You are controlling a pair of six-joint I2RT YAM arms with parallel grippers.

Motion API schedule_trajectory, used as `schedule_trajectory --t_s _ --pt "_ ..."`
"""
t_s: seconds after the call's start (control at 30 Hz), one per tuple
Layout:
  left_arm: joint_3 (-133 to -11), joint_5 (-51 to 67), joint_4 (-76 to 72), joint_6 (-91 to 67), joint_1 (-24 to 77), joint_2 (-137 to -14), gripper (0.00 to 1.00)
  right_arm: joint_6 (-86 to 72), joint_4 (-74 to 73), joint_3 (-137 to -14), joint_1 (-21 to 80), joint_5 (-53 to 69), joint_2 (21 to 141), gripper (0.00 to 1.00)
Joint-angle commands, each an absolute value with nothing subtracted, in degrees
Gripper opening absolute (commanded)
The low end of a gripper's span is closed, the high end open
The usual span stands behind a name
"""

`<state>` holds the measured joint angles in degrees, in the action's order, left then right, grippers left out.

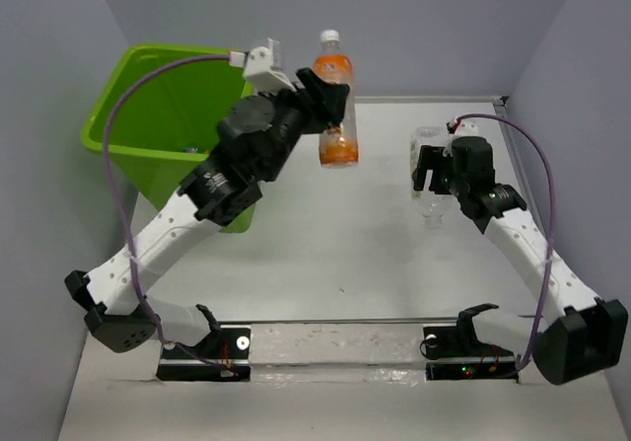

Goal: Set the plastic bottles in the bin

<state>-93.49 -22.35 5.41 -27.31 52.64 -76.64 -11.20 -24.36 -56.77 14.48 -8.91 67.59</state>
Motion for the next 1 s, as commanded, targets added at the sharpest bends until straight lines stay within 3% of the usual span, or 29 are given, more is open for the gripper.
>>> schedule_trajectory --t_s 0.0,0.13,0.33,0.43,0.47,0.53,0.97 --pt "-102.9 -26.9 11.8 -21.3 45.7 -73.0 0.21 -15.7 -19.9 -56.4 19.1 -3.8 59.1 0.31" --pt "-106.0 -33.0 14.8 -18.4 35.5 -73.6 0.25 -17.8 -17.9 -58.5 26.1 -1.9 56.3 0.3" --pt "-106.0 -35.5 14.9 -19.9 18.6 -74.6 0.32 -17.8 -16.0 -64.4 44.6 -11.2 60.4 0.3" --pt "-109.4 -37.6 15.5 -19.0 13.7 -77.5 0.64 -16.5 -14.9 -67.3 53.0 -14.5 63.0 0.31" --pt "-111.3 -38.6 17.6 -19.1 13.1 -78.5 0.86 -15.7 -14.5 -69.6 54.7 -15.7 64.9 0.31" --pt "-112.3 -36.8 19.8 -21.5 11.5 -79.4 0.99 -14.7 -12.8 -73.2 58.5 -15.5 67.9 0.3" --pt "-92.0 -7.0 10.5 -27.0 11.5 -53.9 0.99 -8.2 -10.5 -97.1 65.6 -10.2 83.7 0.3"
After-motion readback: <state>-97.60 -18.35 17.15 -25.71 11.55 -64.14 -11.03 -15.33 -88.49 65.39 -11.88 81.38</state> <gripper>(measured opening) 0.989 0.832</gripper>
